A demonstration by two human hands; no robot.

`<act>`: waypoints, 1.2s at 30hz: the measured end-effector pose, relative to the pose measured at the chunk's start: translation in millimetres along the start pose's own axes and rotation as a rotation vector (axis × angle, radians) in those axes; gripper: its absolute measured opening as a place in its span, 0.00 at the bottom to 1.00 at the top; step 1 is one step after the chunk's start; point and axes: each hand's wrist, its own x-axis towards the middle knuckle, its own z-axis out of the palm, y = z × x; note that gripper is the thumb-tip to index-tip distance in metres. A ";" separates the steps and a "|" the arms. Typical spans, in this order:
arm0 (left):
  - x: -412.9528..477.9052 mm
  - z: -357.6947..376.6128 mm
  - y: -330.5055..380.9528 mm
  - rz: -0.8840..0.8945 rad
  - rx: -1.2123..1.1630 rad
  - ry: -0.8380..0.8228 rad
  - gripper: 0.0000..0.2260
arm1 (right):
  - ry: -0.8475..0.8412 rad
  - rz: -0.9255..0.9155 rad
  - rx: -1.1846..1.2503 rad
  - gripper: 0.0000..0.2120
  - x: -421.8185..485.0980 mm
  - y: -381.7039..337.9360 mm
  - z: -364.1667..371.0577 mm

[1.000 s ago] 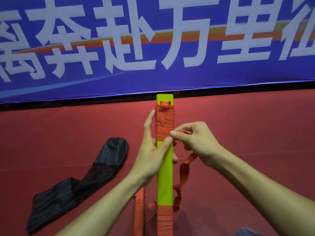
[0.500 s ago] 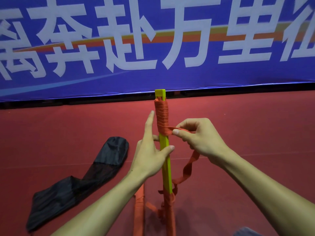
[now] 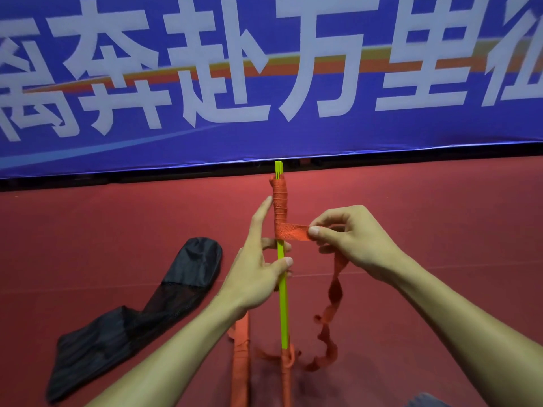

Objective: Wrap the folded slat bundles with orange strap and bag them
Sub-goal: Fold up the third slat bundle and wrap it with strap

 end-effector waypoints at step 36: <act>1.0 10.9 2.0 0.104 0.097 0.112 0.53 | 0.049 0.002 0.137 0.10 -4.8 -1.7 26.9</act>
